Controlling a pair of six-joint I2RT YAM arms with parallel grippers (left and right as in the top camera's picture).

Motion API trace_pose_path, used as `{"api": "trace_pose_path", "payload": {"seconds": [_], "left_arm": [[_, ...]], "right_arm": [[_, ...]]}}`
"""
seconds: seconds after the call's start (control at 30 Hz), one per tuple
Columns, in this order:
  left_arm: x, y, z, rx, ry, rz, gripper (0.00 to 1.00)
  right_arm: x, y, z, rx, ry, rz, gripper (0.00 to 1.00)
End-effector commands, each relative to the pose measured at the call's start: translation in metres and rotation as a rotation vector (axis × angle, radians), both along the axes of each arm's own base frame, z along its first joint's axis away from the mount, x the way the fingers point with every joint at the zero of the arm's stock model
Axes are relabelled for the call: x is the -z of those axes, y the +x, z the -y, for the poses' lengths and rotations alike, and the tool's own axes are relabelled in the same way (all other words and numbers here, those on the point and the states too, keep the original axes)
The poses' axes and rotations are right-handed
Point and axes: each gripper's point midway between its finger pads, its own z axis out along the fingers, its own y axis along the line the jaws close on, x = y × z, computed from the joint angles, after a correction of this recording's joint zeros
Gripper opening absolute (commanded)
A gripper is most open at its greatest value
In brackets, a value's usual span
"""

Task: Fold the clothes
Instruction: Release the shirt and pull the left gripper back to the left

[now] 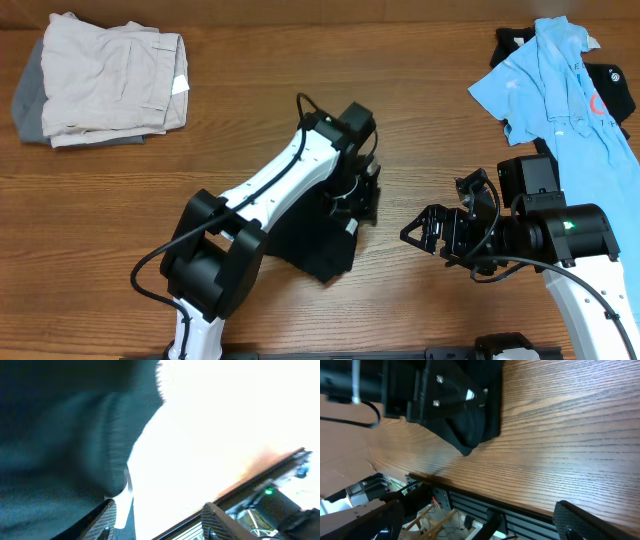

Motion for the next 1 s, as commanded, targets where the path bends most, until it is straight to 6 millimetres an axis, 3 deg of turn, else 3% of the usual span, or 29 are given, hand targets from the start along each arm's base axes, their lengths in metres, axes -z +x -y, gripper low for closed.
{"api": "trace_pose_path", "payload": {"seconds": [0.0,0.17,0.33,0.4,0.53,0.7,0.8,0.97], "left_arm": [[-0.009,-0.001,0.017,0.054,-0.074,0.017,0.58],[-0.022,0.020,0.003,0.014,-0.076,0.039,0.57],[-0.071,0.041,-0.015,0.107,-0.149,0.160,0.59],[-0.080,0.052,-0.037,0.092,-0.071,0.219,0.66],[-0.076,0.074,-0.102,0.022,0.160,0.286,0.87],[-0.064,0.088,-0.159,0.005,0.198,0.259,0.89],[-0.056,0.093,-0.177,0.008,0.095,0.241,0.93],[-0.046,0.087,-0.186,0.008,-0.166,0.214,0.98]], "right_arm": [[-0.001,0.000,-0.002,-0.006,0.005,0.004,1.00],[0.000,-0.003,-0.001,-0.005,0.001,-0.011,1.00],[-0.001,0.002,-0.001,-0.005,0.003,0.013,1.00],[-0.001,0.004,-0.002,-0.005,0.004,0.022,1.00],[-0.001,0.003,-0.001,-0.005,0.004,0.017,1.00],[0.000,-0.002,-0.001,-0.006,0.001,-0.003,1.00],[0.000,-0.002,-0.001,-0.015,0.000,0.001,1.00],[0.001,-0.004,-0.001,-0.024,-0.003,-0.002,1.00]]}}
